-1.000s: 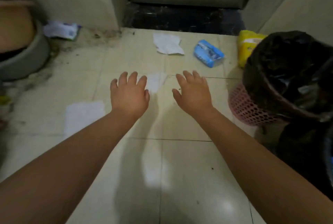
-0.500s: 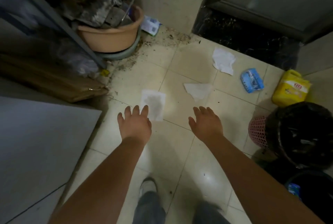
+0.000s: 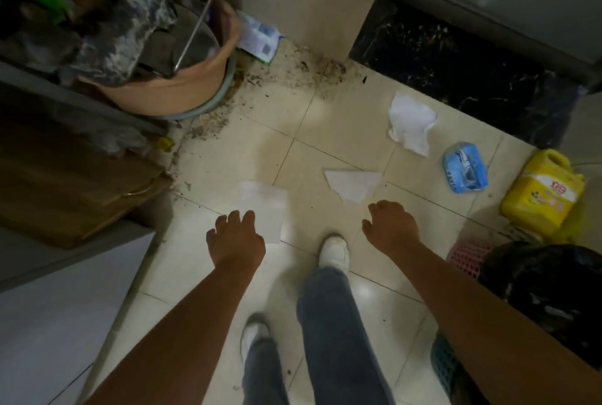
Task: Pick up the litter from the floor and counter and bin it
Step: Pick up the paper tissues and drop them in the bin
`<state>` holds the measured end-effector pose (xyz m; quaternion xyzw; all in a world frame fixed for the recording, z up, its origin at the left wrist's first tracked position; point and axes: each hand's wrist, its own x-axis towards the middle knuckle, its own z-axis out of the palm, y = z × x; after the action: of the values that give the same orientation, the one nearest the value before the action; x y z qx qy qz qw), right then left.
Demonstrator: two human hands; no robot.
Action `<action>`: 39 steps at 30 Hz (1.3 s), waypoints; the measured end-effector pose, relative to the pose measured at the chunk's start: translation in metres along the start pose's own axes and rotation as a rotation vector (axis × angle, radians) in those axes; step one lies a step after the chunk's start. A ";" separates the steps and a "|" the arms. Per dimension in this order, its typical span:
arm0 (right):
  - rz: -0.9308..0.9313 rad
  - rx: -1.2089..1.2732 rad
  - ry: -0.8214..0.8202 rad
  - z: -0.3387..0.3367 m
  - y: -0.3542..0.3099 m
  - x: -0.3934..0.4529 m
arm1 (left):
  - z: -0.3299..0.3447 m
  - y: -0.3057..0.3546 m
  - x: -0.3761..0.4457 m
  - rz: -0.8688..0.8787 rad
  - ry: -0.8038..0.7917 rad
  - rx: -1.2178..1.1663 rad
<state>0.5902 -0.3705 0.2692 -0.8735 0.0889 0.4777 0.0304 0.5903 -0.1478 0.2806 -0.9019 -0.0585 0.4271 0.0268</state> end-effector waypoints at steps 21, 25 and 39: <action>0.035 -0.103 0.487 0.145 0.009 0.312 | 0.195 0.055 0.288 0.407 0.238 0.161; -0.009 -0.021 0.630 0.150 0.012 0.298 | 0.188 0.054 0.276 0.418 0.275 0.141; 0.145 0.662 0.443 0.003 0.073 0.086 | -0.066 0.184 0.107 0.641 0.289 0.178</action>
<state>0.6194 -0.4527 0.1973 -0.8898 0.3038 0.2241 0.2564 0.7236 -0.3168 0.2227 -0.9196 0.2691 0.2853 -0.0223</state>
